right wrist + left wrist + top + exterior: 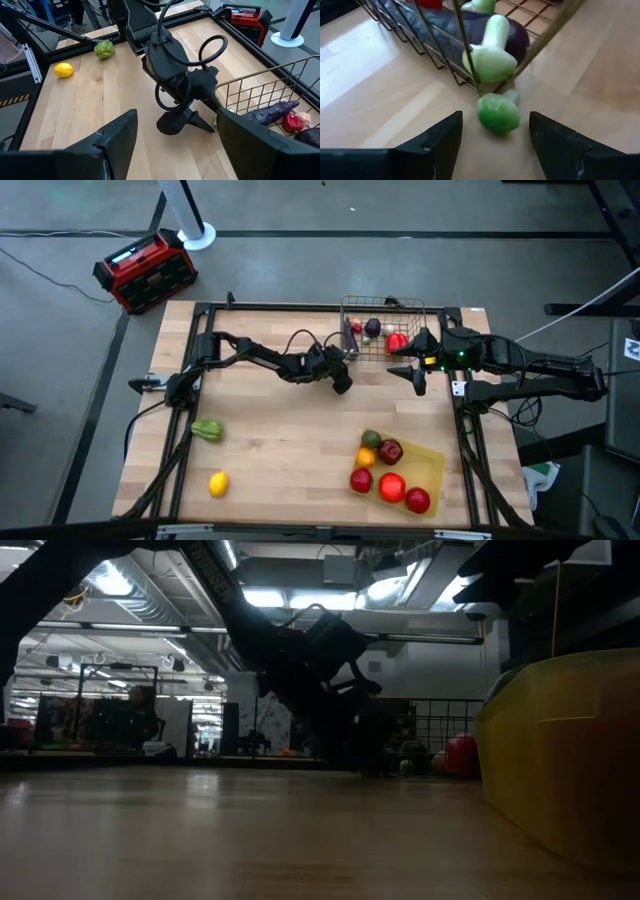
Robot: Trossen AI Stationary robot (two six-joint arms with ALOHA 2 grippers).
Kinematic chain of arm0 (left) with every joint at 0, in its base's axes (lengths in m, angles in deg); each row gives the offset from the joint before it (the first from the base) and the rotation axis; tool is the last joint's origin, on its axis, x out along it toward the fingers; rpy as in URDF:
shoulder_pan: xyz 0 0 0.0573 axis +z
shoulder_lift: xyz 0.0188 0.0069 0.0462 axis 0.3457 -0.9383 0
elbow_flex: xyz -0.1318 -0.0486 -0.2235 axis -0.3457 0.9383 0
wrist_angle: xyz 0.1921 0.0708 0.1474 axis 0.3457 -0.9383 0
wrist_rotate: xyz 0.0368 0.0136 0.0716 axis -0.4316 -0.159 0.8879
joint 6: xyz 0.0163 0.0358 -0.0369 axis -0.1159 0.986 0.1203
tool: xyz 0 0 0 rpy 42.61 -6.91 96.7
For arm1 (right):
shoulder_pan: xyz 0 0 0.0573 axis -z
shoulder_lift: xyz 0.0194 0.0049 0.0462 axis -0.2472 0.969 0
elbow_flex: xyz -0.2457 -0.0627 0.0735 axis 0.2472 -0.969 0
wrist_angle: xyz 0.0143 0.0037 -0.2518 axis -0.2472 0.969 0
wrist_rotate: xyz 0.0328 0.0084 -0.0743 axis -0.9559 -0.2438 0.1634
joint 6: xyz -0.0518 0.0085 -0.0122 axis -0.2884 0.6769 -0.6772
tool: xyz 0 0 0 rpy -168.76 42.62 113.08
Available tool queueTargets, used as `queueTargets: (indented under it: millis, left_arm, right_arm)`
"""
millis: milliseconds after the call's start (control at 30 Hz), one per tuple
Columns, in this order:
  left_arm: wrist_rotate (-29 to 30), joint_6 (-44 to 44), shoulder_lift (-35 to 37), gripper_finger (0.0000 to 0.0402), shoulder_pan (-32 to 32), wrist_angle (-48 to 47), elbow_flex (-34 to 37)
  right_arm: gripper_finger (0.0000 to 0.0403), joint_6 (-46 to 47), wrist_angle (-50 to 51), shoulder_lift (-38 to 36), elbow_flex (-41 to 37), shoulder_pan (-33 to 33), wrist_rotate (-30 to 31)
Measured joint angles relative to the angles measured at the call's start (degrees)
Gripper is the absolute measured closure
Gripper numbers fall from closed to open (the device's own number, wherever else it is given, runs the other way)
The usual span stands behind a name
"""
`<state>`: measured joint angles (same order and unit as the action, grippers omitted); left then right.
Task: Sort produce into baskets
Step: Put the green mushroom into the wire basket
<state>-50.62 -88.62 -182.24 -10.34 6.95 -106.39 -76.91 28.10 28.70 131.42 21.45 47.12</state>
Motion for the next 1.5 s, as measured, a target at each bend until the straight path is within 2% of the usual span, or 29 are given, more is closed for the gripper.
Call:
queueTargets:
  millis: [367, 700, 933, 1333, 1500]
  left_arm:
    - [-0.05, 0.33, 0.00, 0.0186, 0.00, 0.34, 0.00]
    - [-0.66, 0.33, 0.00, 0.0281, 0.02, 0.63, 0.00]
    - [-0.74, 0.35, 0.00, 0.0324, 0.02, 0.67, -0.01]
    - [-1.29, 2.65, 1.34, 0.0320, -2.25, -1.90, -0.02]
    - [-1.15, -1.68, 3.86, 0.0319, -3.90, -10.72, -0.04]
  right_arm:
    - [0.0134, -0.03, 0.03, -0.02, 0.00, 0.00, 0.02]
    - [0.0134, -0.05, 0.03, -0.02, 0.00, 0.00, 0.02]
    - [0.0134, -0.05, 0.05, -0.02, 0.00, 0.00, 0.01]
    - [0.0134, -0.05, 0.07, 0.00, 0.00, 0.00, 0.00]
    - [0.0134, -0.05, 0.18, -0.02, 0.00, 0.00, 0.02]
